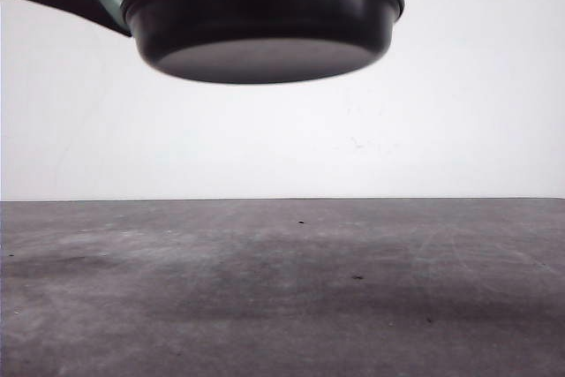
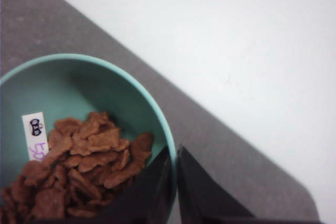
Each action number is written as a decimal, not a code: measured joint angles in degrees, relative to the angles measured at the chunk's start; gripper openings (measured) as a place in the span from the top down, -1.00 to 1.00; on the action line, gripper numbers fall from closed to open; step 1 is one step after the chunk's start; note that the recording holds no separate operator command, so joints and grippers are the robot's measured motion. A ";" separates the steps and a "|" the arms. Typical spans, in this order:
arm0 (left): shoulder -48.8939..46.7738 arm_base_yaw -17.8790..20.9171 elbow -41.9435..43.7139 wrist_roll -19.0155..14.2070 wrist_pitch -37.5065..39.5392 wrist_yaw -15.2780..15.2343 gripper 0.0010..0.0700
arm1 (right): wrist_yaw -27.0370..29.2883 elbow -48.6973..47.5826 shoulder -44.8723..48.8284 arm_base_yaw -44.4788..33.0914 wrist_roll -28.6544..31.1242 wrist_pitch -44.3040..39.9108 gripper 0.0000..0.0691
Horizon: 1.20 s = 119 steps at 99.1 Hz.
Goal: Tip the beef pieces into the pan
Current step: 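Tilt the bowl with the right gripper, pouring beef into the held pan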
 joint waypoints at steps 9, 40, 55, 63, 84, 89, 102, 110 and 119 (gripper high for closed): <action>0.00 0.02 0.11 0.00 0.00 0.00 0.85 | 1.49 0.00 0.50 0.26 -5.53 5.64 0.97; 0.24 1.64 0.11 0.00 0.00 0.02 0.85 | -0.61 0.00 1.38 1.14 -27.93 16.44 0.97; 0.39 2.29 0.11 -0.02 0.02 0.02 0.85 | -3.21 0.00 1.40 1.14 -36.09 21.38 0.97; 0.55 2.71 0.28 0.00 -0.09 0.02 0.85 | -4.94 0.00 1.40 1.14 -39.76 23.91 0.97; 1.99 3.13 3.63 0.00 -0.46 0.24 0.85 | -6.27 -0.24 1.40 1.14 -44.28 24.68 0.97; 2.54 3.13 4.66 0.00 -0.46 0.44 0.85 | -6.29 -0.35 1.40 1.14 -45.18 24.70 0.97; 4.00 3.13 7.30 0.00 -0.57 0.48 0.85 | -6.95 -0.39 1.40 1.14 -47.84 26.77 0.97; 5.27 3.13 9.25 0.28 -1.92 0.46 0.85 | -7.74 -0.39 1.40 0.83 -49.44 28.76 0.97; 6.64 3.13 11.26 1.25 -3.58 0.48 0.85 | -7.82 -0.39 1.40 0.50 -50.69 29.66 0.97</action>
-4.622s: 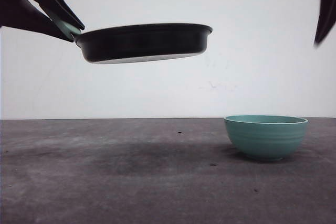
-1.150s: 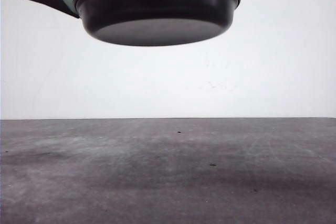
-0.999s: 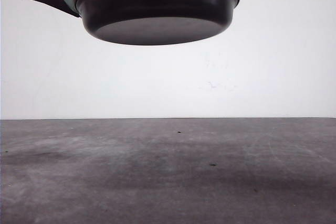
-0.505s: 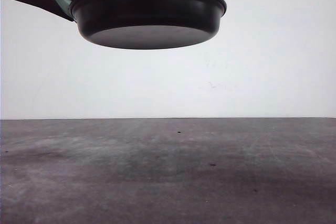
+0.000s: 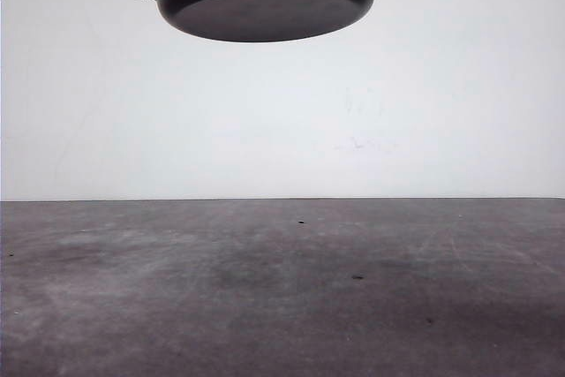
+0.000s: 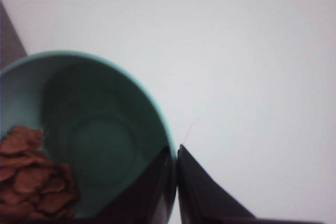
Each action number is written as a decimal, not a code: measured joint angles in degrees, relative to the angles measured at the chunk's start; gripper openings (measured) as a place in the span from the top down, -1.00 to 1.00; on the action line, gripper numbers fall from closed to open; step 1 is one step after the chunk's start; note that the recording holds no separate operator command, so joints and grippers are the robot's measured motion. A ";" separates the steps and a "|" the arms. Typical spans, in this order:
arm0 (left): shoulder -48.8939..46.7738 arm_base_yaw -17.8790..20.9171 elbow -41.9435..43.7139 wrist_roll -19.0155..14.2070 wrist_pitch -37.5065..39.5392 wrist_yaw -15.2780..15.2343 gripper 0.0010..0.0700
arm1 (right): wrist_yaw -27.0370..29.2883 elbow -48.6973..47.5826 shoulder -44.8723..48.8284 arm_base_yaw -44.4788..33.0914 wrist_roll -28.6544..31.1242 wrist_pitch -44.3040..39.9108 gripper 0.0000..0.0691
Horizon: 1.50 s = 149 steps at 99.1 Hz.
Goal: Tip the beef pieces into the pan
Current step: 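Tilt the bowl with the right gripper, pouring beef into the held pan, then lower the empty bowl to the table with the right gripper and release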
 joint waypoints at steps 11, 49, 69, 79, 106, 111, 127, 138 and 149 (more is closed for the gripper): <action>0.90 0.00 1.07 1.25 -1.09 -0.04 0.85 | -0.02 0.00 0.00 -0.28 -0.90 0.37 0.97; 1.09 2.05 1.70 1.84 -1.20 0.00 0.85 | -3.54 0.00 0.00 -4.39 -3.58 2.91 0.97; 1.16 3.10 1.70 1.84 -1.22 0.66 0.85 | -4.76 -0.07 -0.02 -4.04 -6.19 7.69 0.97; 1.18 3.28 1.70 1.84 -1.14 0.63 0.85 | -5.16 -0.07 -0.02 -3.58 -6.67 7.30 0.97; 1.20 3.34 1.70 2.01 -1.09 0.66 0.85 | -5.03 -0.09 0.48 -3.85 -5.40 5.55 0.97; 1.20 3.34 1.70 2.05 -1.11 0.63 0.85 | -4.87 -0.09 0.50 -3.41 -5.33 7.10 0.97; 1.20 3.37 1.70 2.05 -1.11 0.63 0.85 | -4.52 -0.07 0.46 -3.26 -1.99 6.47 0.97; 1.20 3.37 1.70 2.10 -1.09 0.68 0.85 | -0.85 -0.09 0.46 -3.93 4.63 4.79 0.97; 1.20 3.37 1.70 2.23 -1.11 0.66 0.85 | 1.49 -0.07 -0.31 -4.68 13.81 0.52 0.97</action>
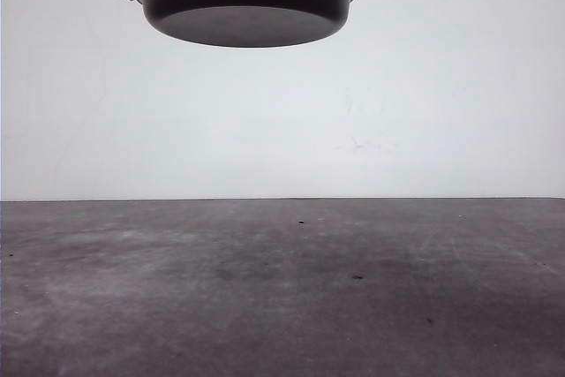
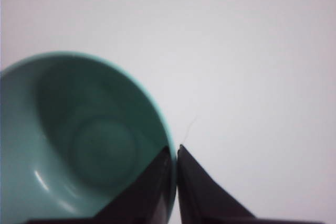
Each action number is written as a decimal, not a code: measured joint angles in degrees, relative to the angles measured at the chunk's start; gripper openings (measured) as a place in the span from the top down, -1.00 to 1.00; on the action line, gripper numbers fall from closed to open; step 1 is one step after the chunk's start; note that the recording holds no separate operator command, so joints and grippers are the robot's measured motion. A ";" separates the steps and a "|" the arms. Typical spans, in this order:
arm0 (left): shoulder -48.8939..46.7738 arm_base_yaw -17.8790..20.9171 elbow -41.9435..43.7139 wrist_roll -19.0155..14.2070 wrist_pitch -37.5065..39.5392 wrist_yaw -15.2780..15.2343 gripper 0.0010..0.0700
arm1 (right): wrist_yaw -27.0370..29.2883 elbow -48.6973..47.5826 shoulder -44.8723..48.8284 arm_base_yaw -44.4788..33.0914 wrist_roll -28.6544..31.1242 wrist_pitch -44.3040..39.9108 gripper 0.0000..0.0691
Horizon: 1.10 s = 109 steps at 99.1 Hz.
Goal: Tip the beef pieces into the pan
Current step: 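Lower the empty bowl to the table with the right gripper and release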
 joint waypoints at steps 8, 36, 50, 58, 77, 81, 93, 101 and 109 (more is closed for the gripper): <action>0.00 0.00 0.00 0.02 0.00 0.00 0.85 | -1.46 -0.02 -1.99 -0.17 8.31 -6.08 0.97; 0.00 0.00 0.00 1.16 -0.04 0.00 0.85 | -9.60 0.00 -12.44 -8.28 45.22 -29.99 0.97; 0.00 -0.02 0.00 1.51 -0.07 0.00 0.85 | -18.47 0.02 -16.11 -19.10 60.85 -43.69 0.97; 0.00 -0.04 0.00 1.53 -0.07 0.07 0.85 | -24.39 0.04 -15.96 -27.34 66.42 -52.96 0.97; 0.00 -0.85 0.00 1.53 -0.09 0.24 0.85 | -45.27 -0.35 -5.25 -48.48 68.26 -71.25 0.97; 0.00 -1.20 0.00 1.53 -0.09 0.31 0.85 | -49.86 -1.18 -2.03 -51.60 67.71 -72.57 0.97; 0.00 -2.47 0.00 1.53 -0.11 0.57 0.85 | -53.11 -3.65 4.24 -53.44 65.96 -72.65 0.97; 0.00 -3.19 0.00 1.53 -0.33 0.72 0.85 | -52.85 -5.44 5.70 -53.18 65.05 -70.86 0.97; 0.00 -3.61 0.00 1.55 -0.42 0.72 0.85 | -50.80 -6.86 5.86 -52.02 64.81 -68.87 0.97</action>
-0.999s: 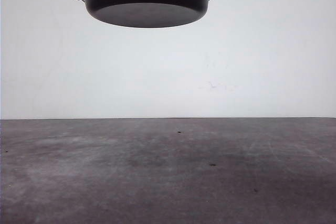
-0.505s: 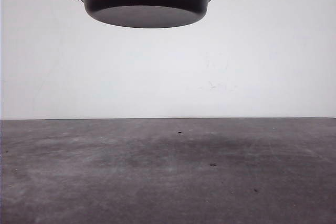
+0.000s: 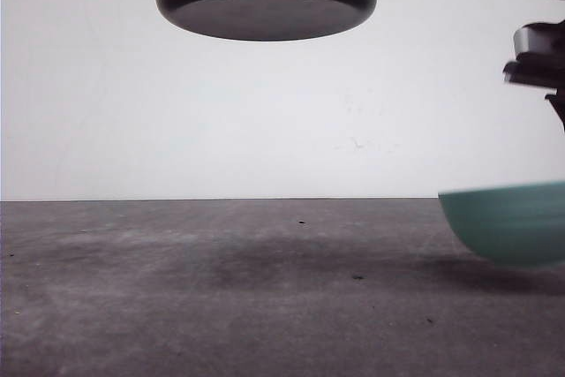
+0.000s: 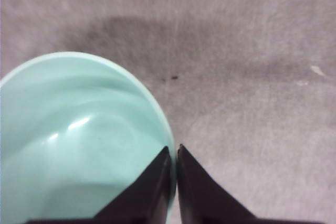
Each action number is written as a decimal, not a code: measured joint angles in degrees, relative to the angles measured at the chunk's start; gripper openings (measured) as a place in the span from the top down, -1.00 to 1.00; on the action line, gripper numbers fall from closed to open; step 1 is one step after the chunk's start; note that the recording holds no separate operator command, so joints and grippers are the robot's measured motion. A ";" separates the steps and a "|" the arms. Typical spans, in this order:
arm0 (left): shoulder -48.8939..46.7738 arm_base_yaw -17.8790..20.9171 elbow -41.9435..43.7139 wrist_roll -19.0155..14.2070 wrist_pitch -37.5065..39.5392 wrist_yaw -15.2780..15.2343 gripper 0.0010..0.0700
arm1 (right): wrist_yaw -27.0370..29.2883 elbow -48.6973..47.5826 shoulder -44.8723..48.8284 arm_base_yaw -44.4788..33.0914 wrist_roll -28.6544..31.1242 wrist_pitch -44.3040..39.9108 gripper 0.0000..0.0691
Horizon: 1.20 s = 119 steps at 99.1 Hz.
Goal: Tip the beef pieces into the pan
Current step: 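Lower the empty bowl to the table with the right gripper and release, then lower the pan of beef onto the table with the left gripper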
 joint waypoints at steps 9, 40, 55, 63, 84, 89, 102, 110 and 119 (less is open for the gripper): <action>0.00 -0.31 0.00 0.00 0.00 0.02 0.85 | 2.34 -1.62 0.00 1.36 0.02 2.91 0.97; 0.00 -0.57 0.00 0.44 0.00 -0.07 0.85 | 3.08 -3.69 0.00 3.67 0.02 3.17 0.78; 0.00 -0.57 0.00 1.05 0.00 -0.13 0.85 | 3.08 -3.69 -0.39 3.72 0.02 3.04 0.17; 0.00 -0.57 0.00 1.11 0.02 -0.31 0.85 | 3.08 -3.65 -1.90 3.72 0.02 2.58 0.05; 0.00 -0.59 0.00 1.29 0.66 -2.14 0.85 | 2.25 5.20 -11.13 3.72 0.02 -0.79 0.01; 0.15 -0.59 0.00 1.31 1.16 -3.34 0.85 | 0.79 8.61 -14.05 3.80 0.07 -1.46 0.11; 2.69 -0.50 0.04 1.29 2.47 -5.05 0.85 | -1.90 16.31 -22.38 5.27 -0.04 -0.94 0.81; 5.57 -0.52 0.04 1.31 2.43 -5.20 0.85 | -1.90 19.58 -27.34 6.64 -0.02 -0.50 0.92; 9.22 -0.52 0.04 1.31 2.60 -5.35 0.85 | -1.90 21.11 -32.39 7.74 0.22 -0.52 0.95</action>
